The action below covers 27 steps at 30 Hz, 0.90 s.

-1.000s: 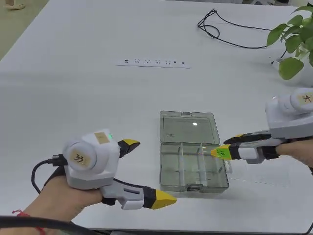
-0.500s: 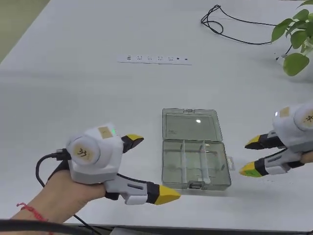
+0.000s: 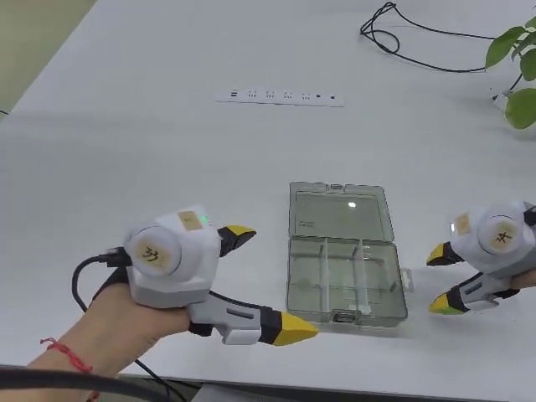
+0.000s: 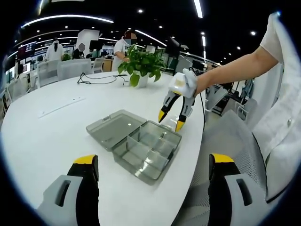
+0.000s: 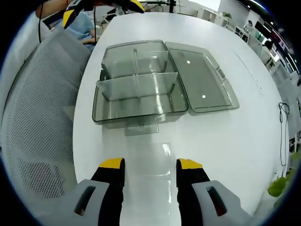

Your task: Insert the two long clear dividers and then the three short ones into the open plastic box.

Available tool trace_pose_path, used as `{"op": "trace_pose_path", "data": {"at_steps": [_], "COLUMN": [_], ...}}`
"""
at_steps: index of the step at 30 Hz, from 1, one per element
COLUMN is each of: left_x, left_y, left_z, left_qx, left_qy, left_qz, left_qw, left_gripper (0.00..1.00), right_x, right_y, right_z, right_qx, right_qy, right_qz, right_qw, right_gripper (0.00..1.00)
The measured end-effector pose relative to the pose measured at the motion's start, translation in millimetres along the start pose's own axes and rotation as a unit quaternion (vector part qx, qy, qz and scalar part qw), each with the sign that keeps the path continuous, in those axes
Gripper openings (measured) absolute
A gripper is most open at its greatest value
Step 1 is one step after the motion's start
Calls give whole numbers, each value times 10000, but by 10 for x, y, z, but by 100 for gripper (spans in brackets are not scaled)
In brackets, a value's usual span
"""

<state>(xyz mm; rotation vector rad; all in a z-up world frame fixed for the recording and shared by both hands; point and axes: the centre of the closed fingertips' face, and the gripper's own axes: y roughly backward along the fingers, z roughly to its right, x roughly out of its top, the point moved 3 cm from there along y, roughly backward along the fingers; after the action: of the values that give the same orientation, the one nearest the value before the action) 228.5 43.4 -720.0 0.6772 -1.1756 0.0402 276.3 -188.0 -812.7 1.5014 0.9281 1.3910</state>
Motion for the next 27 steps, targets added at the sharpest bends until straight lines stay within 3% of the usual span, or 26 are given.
{"op": "trace_pose_path", "data": {"at_steps": [4, 9, 11, 16, 18, 27], "left_x": [-1, 3, 8, 11, 15, 19], "left_y": [-2, -3, -2, 0, -1, -12], "left_z": [3, 1, -3, -9, -9, 2], "left_qx": [-6, -24, -22, -26, -30, -63], "left_qy": [2, -3, 5, -6, 1, -13], "left_qz": [-5, -6, 0, -8, -3, -9], "left_qw": [10000, 10000, 10000, 10000, 10000, 10000], "left_gripper": [100, 100, 99, 99, 99, 99], "right_x": [-44, -26, -90, -87, -90, -97], "right_y": [-38, -70, -102, -96, -91, -101], "right_z": [-11, -24, -8, 7, 16, 16], "right_qx": [24, 20, 17, 20, 1, -37], "right_qy": [169, 232, 345, 287, 272, 231], "right_qz": [-185, -217, -370, -272, -284, -286], "right_qw": [9997, 9995, 9987, 9992, 9992, 9993], "right_gripper": [44, 42, 42, 40, 34, 33]}}
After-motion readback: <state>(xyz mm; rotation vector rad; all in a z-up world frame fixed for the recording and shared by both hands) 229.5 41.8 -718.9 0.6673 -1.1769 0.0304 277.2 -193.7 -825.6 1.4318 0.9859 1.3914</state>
